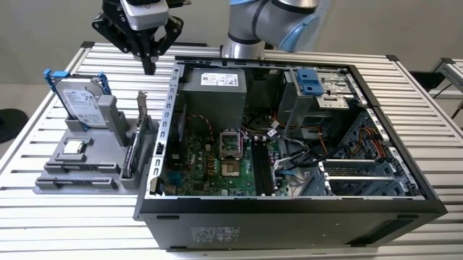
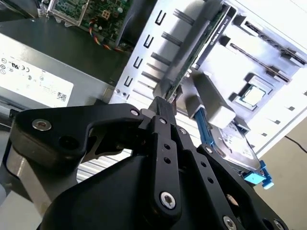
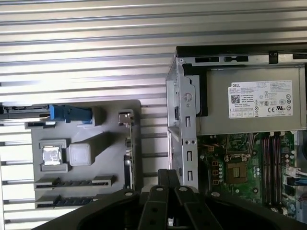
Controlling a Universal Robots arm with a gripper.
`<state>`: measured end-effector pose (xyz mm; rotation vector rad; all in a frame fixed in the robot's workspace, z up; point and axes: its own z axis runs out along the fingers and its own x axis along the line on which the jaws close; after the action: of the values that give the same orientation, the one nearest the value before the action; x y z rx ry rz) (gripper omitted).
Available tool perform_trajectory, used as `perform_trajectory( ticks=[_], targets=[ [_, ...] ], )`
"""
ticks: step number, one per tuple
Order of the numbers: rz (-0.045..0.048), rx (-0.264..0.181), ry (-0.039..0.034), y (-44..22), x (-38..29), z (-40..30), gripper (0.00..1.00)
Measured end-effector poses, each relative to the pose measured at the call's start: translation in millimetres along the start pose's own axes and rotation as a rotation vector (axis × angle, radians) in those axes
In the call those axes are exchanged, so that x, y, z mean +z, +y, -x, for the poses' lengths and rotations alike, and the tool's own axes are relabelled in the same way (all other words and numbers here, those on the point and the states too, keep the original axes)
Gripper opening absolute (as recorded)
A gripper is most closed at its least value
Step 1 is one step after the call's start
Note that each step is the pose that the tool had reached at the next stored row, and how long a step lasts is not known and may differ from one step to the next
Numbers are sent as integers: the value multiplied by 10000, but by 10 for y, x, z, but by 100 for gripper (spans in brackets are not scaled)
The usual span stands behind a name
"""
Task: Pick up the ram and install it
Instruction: 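Reach for the ram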
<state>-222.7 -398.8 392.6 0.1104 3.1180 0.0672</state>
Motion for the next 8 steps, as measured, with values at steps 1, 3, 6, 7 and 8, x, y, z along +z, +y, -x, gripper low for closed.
perform_trajectory(
  ticks=[1,3,6,7,8],
  targets=[
    [0,0,0,-2,-1,-24,0],
    [0,-1,0,-5,-2,-67,0],
    [0,-1,0,-9,-3,-129,0],
    [-1,-1,1,-11,-4,-150,0],
    [-1,0,0,-12,-4,-171,0]
  ],
)
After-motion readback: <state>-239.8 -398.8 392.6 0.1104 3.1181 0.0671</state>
